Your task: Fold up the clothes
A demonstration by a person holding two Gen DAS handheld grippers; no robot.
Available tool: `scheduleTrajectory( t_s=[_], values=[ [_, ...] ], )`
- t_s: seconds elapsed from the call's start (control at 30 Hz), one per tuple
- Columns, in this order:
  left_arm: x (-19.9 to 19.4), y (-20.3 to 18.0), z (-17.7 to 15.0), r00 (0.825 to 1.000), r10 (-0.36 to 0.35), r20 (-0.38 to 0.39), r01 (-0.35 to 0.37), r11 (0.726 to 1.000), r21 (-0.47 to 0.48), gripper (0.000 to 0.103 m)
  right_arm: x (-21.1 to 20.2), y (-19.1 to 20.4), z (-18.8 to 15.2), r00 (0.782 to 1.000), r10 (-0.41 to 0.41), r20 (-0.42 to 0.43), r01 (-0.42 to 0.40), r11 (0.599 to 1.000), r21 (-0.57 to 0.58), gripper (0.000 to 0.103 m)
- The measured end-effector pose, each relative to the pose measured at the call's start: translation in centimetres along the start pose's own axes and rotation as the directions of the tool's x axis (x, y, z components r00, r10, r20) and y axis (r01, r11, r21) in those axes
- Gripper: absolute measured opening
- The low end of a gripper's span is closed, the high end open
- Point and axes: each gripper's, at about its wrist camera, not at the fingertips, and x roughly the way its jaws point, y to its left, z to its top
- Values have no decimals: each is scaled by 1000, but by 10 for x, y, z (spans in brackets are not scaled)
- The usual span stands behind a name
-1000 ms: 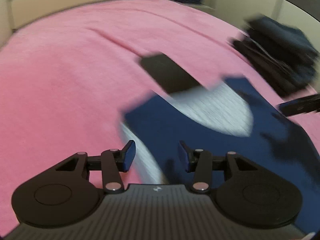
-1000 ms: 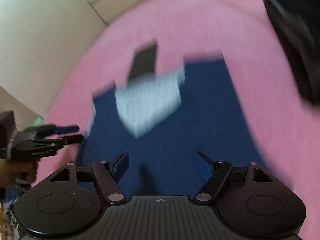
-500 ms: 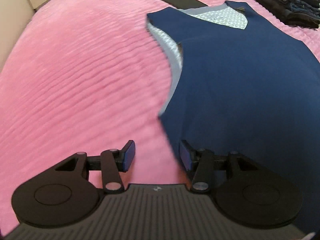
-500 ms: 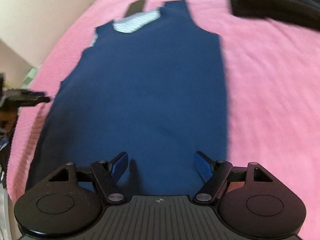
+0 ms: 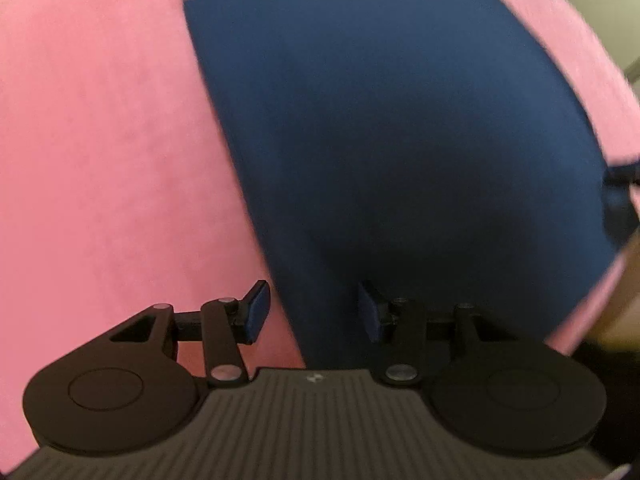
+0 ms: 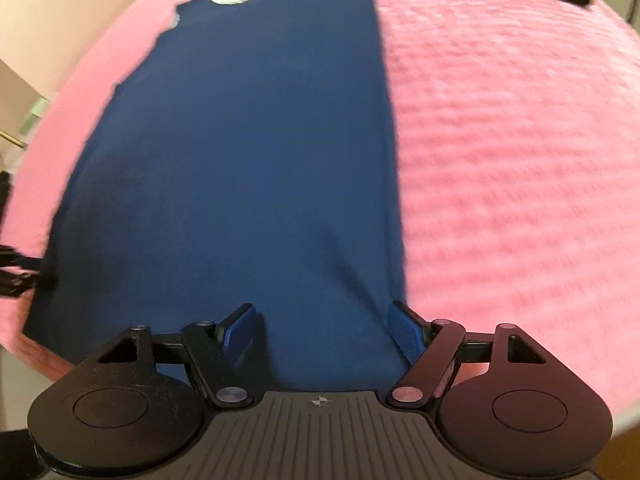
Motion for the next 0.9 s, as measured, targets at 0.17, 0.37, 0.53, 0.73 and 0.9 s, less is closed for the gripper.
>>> scheduleTrajectory(
  t_s=[0.17, 0.37, 0.53, 0.73, 0.9],
  values=[
    [-15, 14, -37, 999, -34, 12, 34, 999, -22, 45, -14, 1, -27, 997, -71, -23, 74, 979, 188, 75],
    [-38, 33, -59, 987, -160, 32, 163, 981, -109, 40, -29, -4, -34, 995, -84, 49, 66, 954, 293, 75],
    [-30, 17, -69, 977, -214, 6, 213, 969, -121, 38, -27, -32, -45, 997, -46, 58, 26, 947, 319, 75],
    [-19, 13, -78, 975, -223, 6, 219, 954, -204, 29, -20, -54, -44, 998, 47, 46, -59, 946, 318, 56],
    [-21, 24, -75, 972, -235, 6, 225, 922, -314, 1, -25, -61, -40, 996, 89, -23, -80, 959, 273, 1]
  ],
)
